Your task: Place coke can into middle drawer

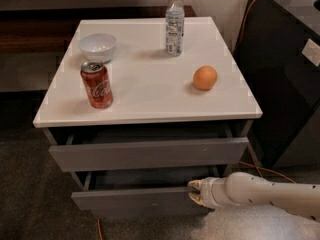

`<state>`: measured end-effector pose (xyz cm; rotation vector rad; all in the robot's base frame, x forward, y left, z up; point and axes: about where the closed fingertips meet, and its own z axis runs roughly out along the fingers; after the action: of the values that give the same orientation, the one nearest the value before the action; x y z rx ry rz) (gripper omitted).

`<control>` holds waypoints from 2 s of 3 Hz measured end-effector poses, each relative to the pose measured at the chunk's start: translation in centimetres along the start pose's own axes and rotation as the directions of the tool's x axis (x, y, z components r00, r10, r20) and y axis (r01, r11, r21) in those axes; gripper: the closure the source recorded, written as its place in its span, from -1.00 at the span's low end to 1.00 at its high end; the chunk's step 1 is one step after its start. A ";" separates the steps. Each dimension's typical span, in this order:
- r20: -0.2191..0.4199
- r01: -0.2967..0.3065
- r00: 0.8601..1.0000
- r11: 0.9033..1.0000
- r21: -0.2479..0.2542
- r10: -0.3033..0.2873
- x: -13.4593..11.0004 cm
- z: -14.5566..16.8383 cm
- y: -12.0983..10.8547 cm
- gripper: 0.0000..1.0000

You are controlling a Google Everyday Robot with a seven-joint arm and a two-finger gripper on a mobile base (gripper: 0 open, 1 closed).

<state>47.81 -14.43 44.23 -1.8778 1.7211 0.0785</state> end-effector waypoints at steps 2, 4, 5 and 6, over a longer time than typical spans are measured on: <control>0.027 0.000 1.000 1.000 -0.018 0.000 -1.2 -1.2 1.7 1.00; 0.119 -0.002 0.993 0.997 -0.079 0.011 -6.0 -5.2 7.3 1.00; 0.139 -0.011 0.990 0.997 -0.080 0.023 -7.1 -6.4 8.2 1.00; 0.136 -0.021 0.990 0.999 -0.047 0.028 -7.1 -6.9 6.4 1.00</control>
Offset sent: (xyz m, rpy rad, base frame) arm -0.1158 0.0320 0.0462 0.1187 0.0792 0.0922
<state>38.37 -11.13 50.49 -1.8395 1.6621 0.2524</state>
